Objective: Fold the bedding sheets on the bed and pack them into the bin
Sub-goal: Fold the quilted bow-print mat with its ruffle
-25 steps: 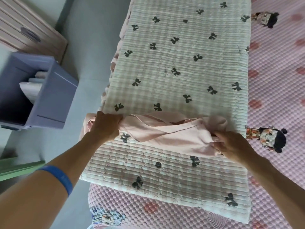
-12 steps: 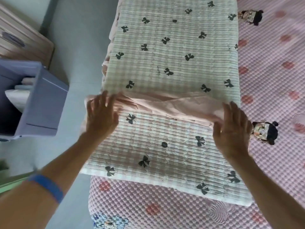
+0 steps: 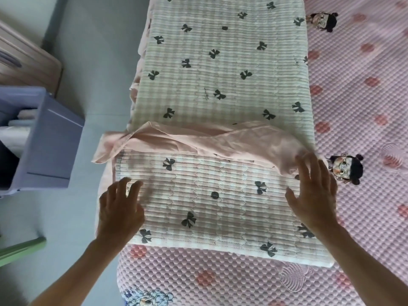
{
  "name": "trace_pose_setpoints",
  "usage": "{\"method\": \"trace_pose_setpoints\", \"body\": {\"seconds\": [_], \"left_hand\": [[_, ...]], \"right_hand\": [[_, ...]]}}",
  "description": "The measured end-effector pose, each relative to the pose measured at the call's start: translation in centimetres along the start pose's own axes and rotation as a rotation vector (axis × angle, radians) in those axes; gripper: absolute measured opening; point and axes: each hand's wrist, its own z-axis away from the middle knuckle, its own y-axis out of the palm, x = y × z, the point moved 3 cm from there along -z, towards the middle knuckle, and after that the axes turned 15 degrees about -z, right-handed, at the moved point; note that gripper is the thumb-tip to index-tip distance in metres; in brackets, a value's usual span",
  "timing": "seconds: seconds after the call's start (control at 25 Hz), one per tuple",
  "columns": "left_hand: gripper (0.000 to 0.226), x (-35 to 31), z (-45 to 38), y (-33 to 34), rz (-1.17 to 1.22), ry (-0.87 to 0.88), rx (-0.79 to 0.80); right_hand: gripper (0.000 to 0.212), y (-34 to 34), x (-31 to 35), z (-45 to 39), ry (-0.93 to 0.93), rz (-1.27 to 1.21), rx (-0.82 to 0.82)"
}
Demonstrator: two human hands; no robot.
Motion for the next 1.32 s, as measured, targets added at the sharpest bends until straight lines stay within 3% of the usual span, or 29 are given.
{"method": "trace_pose_setpoints", "body": {"seconds": [0.12,0.2,0.24,0.32,0.4,0.48,0.56,0.68,0.76,0.8,0.88,0.96,1.08,1.2,1.24,1.32], "left_hand": [[0.087,-3.4,-8.3,-3.4,-0.048,0.15,-0.054],[0.098,-4.1,-13.9,-3.6,-0.089,0.106,0.122],[0.094,-4.0,-15.6,-3.1,-0.114,0.08,0.232],[0.059,-4.0,-16.7,-3.1,-0.072,0.094,0.307],[0.026,-3.9,-15.6,-3.4,0.045,0.143,0.361],[0.026,-3.2,-15.2,-4.6,0.157,0.155,0.429],[0.029,-2.2,-17.7,-6.5,0.202,0.128,0.427],[0.025,-1.7,-22.7,-6.8,0.164,0.081,0.399],[0.023,-1.8,-23.8,-5.5,-0.005,0.03,0.432],[0.033,-1.7,-23.4,-4.8,-0.113,-0.002,0.404],[0.053,-2.1,-20.7,-4.0,-0.156,-0.023,0.158],[0.06,-3.2,-15.8,-2.8,-0.015,0.081,-0.021],[0.063,-4.3,-11.3,1.1,-0.044,0.283,0.239],[0.063,-4.4,-13.9,3.3,-0.047,0.227,0.446],[0.064,-4.6,-14.0,2.8,-0.042,0.21,0.446],[0.062,-5.2,-12.2,0.9,0.029,0.223,0.195]], "right_hand": [[0.109,-0.9,1.4,-5.9,-0.055,0.129,0.189],[0.106,-0.7,1.6,-8.3,0.021,0.135,0.335],[0.093,-0.3,1.5,-8.9,0.046,0.118,0.412],[0.046,-0.8,0.9,-9.0,0.09,0.005,0.53],[0.03,-1.8,0.5,-8.3,0.195,-0.297,0.596],[0.008,-4.0,0.3,-8.6,0.237,-0.461,0.508],[0.021,-5.9,0.6,-10.8,0.207,-0.414,0.369],[0.021,-6.1,0.6,-15.3,0.185,-0.263,0.188],[0.041,-5.0,1.3,-16.6,0.226,-0.002,0.184],[0.056,-4.1,1.5,-16.4,0.22,0.143,0.178],[0.073,-2.6,2.7,-14.3,0.095,0.186,0.042],[0.067,-0.4,3.8,-9.2,-0.054,0.079,-0.035],[0.062,4.1,2.9,-3.2,0.041,0.011,0.257],[0.064,6.4,1.5,-3.4,0.119,0.063,0.388],[0.066,6.4,1.6,-3.9,0.114,0.079,0.408],[0.07,5.2,1.9,-3.4,0.055,0.062,0.361]]}}
